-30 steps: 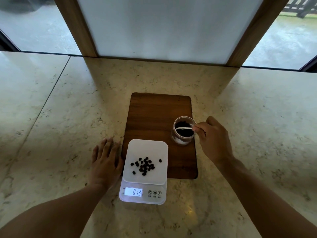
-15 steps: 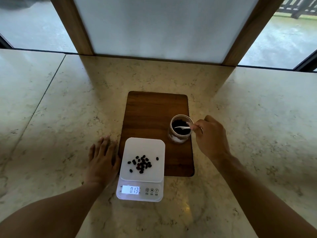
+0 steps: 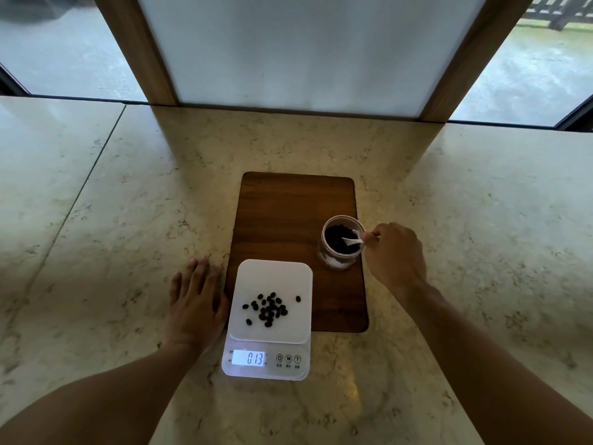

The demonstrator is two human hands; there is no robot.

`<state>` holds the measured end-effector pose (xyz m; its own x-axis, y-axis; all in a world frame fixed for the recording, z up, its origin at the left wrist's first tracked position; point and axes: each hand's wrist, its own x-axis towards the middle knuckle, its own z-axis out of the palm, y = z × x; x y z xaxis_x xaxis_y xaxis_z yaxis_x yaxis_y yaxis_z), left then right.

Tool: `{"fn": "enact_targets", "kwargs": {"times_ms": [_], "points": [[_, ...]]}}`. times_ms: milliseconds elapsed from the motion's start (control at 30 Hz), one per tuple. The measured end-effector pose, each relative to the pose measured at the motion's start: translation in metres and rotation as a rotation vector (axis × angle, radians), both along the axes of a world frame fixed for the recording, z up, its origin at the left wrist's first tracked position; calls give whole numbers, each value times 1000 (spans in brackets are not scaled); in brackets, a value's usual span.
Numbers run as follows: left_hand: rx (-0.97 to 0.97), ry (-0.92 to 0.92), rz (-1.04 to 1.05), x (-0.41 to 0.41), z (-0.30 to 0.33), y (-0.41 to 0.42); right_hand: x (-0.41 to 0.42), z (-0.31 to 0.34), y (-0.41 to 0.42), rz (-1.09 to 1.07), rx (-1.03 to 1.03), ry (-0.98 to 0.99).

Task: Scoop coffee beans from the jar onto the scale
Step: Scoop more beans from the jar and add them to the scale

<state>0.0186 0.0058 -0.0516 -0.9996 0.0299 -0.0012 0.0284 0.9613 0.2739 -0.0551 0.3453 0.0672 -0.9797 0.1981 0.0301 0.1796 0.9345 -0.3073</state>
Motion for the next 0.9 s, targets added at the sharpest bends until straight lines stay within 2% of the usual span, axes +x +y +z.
{"fn": "enact_targets", "kwargs": {"times_ms": [233, 600, 900], "points": [[-18, -6, 0, 0, -1, -1, -5, -1, -1, -3, -45, -58], [-13, -6, 5, -1, -2, -1, -3, -9, 7, -128, -322, -131], [-15, -2, 4, 0, -3, -2, -3, -10, 11, -212, -441, -167]]}}
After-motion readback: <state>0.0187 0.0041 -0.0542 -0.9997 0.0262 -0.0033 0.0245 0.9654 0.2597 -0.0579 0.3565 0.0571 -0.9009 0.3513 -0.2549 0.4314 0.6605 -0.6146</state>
